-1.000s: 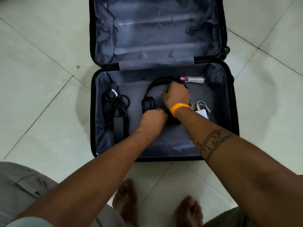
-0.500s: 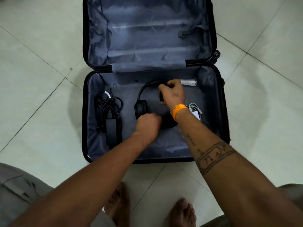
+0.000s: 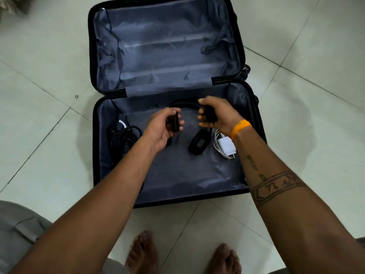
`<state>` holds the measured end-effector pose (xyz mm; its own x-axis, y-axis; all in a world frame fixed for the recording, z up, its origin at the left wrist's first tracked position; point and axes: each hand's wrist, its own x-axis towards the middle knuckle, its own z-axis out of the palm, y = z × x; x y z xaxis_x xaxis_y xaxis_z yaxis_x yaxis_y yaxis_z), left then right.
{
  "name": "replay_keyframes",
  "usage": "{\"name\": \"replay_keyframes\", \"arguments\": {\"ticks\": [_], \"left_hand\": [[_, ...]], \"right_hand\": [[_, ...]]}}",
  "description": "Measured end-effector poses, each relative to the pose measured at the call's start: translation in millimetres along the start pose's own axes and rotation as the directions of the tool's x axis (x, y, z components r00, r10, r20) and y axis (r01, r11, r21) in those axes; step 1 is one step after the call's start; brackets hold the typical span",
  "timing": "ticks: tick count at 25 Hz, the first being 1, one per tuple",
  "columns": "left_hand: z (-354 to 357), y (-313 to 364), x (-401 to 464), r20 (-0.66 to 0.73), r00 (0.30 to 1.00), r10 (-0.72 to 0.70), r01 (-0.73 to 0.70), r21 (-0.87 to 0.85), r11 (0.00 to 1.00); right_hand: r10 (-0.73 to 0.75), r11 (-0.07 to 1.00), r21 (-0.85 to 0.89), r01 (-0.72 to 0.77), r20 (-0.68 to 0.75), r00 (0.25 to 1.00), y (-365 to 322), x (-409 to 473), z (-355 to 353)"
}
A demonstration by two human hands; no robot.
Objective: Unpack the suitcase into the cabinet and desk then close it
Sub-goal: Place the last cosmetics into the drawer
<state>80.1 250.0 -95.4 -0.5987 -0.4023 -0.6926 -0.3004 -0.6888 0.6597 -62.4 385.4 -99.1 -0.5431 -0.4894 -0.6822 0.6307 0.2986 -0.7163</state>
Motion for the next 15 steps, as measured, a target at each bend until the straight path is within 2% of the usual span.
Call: {"name": "replay_keyframes", "arguments": {"ticks": [2, 4, 6, 8, 11, 15], "left_hand": [[4.2, 0.3, 5.3, -0.018, 0.998, -0.060, 0.061, 0.018, 0.998], [4.7, -3.9, 8.4, -0.041, 0.998, -0.055, 0.061, 0.180, 0.982], [2.6, -6.7, 10.6, -0.066, 0.997, -0.031, 0.048, 0.265, 0.963], [2.1, -8.1, 12.0, -0.088, 0.995, -0.040, 0.062, 0.260, 0.964], [3.7, -7.4, 10.4, -0.060, 0.996, -0.063, 0.075, 0.213, 0.974], [5.6, -5.0, 9.9, -0.016, 0.999, -0.035, 0.037, 0.184, 0.982]], "right_hand": [[-0.196, 0.920, -0.381, 0.094, -0.238, 0.951, 1.6, 15.2, 10.8], [-0.425, 0.683, -0.729, 0.048, -0.343, 0.837, 4.9, 22.0, 7.0], [-0.548, 0.369, -0.929, -0.035, -0.248, 0.799, 13.7, 23.1, -9.3], [-0.577, 0.171, -0.982, -0.076, -0.162, 0.801, 22.6, 25.0, -24.5], [-0.567, 0.086, -0.992, -0.095, -0.127, 0.814, 35.2, 28.5, -32.6], [-0.516, 0.088, -0.991, -0.098, -0.129, 0.847, 50.2, 23.7, -35.0]]}}
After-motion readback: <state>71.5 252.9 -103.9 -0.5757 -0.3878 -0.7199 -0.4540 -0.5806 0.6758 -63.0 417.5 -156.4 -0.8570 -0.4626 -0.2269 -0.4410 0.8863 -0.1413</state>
